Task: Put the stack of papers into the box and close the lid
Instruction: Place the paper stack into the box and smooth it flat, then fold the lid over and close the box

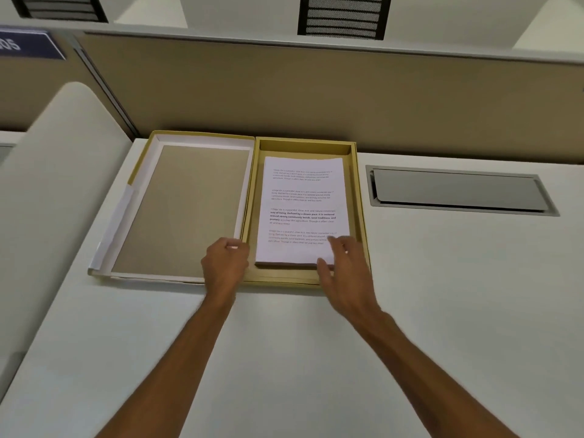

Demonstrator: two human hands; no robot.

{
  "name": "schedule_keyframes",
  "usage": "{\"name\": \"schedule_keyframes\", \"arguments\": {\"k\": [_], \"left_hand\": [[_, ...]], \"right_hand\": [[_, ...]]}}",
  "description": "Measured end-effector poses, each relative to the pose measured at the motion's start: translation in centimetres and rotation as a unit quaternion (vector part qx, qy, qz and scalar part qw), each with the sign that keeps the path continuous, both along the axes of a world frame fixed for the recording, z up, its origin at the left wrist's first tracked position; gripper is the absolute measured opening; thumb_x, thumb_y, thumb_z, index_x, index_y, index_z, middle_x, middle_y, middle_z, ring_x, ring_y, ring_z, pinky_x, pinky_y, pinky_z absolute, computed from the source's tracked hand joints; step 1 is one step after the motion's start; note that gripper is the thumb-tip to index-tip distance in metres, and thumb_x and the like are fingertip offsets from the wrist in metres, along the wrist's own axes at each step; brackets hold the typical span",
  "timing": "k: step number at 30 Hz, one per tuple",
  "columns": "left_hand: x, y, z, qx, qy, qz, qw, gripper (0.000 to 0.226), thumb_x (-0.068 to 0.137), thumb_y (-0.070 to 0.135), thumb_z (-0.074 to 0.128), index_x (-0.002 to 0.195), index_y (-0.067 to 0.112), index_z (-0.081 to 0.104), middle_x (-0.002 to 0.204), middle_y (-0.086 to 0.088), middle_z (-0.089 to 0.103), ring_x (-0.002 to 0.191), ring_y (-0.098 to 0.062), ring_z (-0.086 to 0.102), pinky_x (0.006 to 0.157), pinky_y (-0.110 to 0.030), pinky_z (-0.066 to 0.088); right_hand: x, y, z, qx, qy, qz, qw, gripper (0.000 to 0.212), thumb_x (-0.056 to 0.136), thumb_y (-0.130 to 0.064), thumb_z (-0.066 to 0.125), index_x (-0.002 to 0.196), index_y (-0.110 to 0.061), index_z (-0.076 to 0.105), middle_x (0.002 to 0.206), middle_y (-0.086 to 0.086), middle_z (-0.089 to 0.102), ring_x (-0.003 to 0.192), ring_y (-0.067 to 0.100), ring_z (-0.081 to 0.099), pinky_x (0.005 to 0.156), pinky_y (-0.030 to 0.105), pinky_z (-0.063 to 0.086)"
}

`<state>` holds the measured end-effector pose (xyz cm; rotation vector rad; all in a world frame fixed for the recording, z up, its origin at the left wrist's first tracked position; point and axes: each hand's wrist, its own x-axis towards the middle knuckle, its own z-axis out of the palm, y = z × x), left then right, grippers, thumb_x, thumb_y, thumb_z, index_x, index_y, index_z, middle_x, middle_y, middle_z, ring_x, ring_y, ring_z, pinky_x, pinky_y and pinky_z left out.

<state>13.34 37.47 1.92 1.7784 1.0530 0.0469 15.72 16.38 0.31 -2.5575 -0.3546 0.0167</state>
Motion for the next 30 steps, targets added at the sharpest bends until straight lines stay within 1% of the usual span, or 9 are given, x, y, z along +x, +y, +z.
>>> {"name": "schedule_keyframes", "arguments": {"k": [5,9,12,16,18,21,25,28,30], "left_hand": [[-4.7,1.0,-1.6,-0.133,-0.010,0.184,0.974,0.009,0.090,0.017,0.068,0.090,0.008,0.069,0.078,-0.010,0.072,0.069,-0.021,0.067,0.064,-0.030,0.058],[-6.1,2.6,-3.3,-0.220,0.014,0.287,0.932,0.029,0.088,0.028,0.073,0.094,0.003,0.063,0.086,-0.013,0.069,0.079,-0.027,0.070,0.080,-0.041,0.061],[-5.9,2.9,-4.0,-0.264,-0.003,0.295,0.918,0.038,0.085,0.031,0.076,0.102,0.001,0.061,0.093,-0.017,0.069,0.084,-0.033,0.073,0.080,-0.044,0.061],[-5.1,3.1,-4.4,-0.259,-0.022,0.288,0.922,0.036,0.089,0.017,0.070,0.119,0.000,0.060,0.099,-0.020,0.071,0.082,-0.034,0.074,0.066,-0.040,0.062],[-4.9,3.2,-4.4,-0.264,-0.044,0.295,0.917,0.039,0.090,0.008,0.065,0.127,0.006,0.053,0.109,-0.021,0.068,0.087,-0.037,0.074,0.071,-0.044,0.062],[-4.9,2.6,-4.4,-0.263,-0.087,0.304,0.912,0.034,0.089,-0.001,0.064,0.120,0.009,0.054,0.117,-0.017,0.064,0.097,-0.037,0.069,0.080,-0.048,0.061],[-5.3,1.7,-4.6,-0.187,-0.127,0.293,0.929,0.034,0.088,0.003,0.070,0.115,0.007,0.051,0.114,-0.014,0.065,0.095,-0.030,0.069,0.081,-0.044,0.061],[-5.7,1.4,-4.5,-0.156,-0.151,0.282,0.934,0.053,0.085,0.007,0.075,0.127,0.011,0.044,0.109,-0.009,0.063,0.086,-0.022,0.067,0.083,-0.041,0.060],[-6.0,1.3,-4.7,-0.135,-0.152,0.256,0.945,0.061,0.083,0.011,0.078,0.134,0.015,0.044,0.113,-0.009,0.066,0.096,-0.027,0.069,0.087,-0.043,0.059]], "right_hand": [[-5.1,3.1,-1.7,-0.113,-0.037,0.063,0.991,0.050,0.085,-0.022,0.069,0.130,-0.004,0.059,0.131,0.017,0.060,0.120,0.033,0.056,0.100,0.045,0.051],[-7.6,5.5,-3.2,-0.192,-0.044,0.072,0.978,0.061,0.076,-0.037,0.079,0.128,-0.009,0.065,0.132,0.015,0.064,0.122,0.033,0.061,0.104,0.043,0.034],[-8.3,6.8,-4.2,-0.223,-0.033,0.078,0.971,0.065,0.079,-0.042,0.074,0.134,-0.009,0.060,0.135,0.016,0.062,0.126,0.035,0.058,0.109,0.051,0.032],[-8.5,7.3,-4.6,-0.240,-0.027,0.070,0.968,0.066,0.079,-0.042,0.074,0.134,-0.008,0.060,0.133,0.017,0.063,0.125,0.036,0.058,0.107,0.055,0.039],[-8.5,7.4,-4.7,-0.239,-0.040,0.066,0.968,0.065,0.079,-0.041,0.074,0.133,-0.007,0.060,0.133,0.017,0.063,0.125,0.035,0.058,0.107,0.054,0.041],[-8.5,7.4,-5.1,-0.238,-0.057,0.056,0.968,0.065,0.079,-0.041,0.074,0.134,-0.008,0.060,0.133,0.016,0.063,0.125,0.034,0.058,0.108,0.054,0.038],[-8.7,7.6,-5.3,-0.235,-0.079,0.047,0.968,0.066,0.075,-0.042,0.077,0.130,-0.008,0.064,0.129,0.016,0.066,0.121,0.035,0.062,0.106,0.053,0.039],[-8.6,7.6,-5.5,-0.229,-0.093,0.038,0.968,0.065,0.075,-0.042,0.077,0.129,-0.009,0.064,0.128,0.016,0.066,0.121,0.034,0.062,0.106,0.051,0.039],[-8.6,7.5,-5.6,-0.225,-0.093,0.038,0.969,0.064,0.076,-0.043,0.076,0.130,-0.009,0.064,0.129,0.015,0.066,0.122,0.034,0.062,0.106,0.051,0.038]]}}
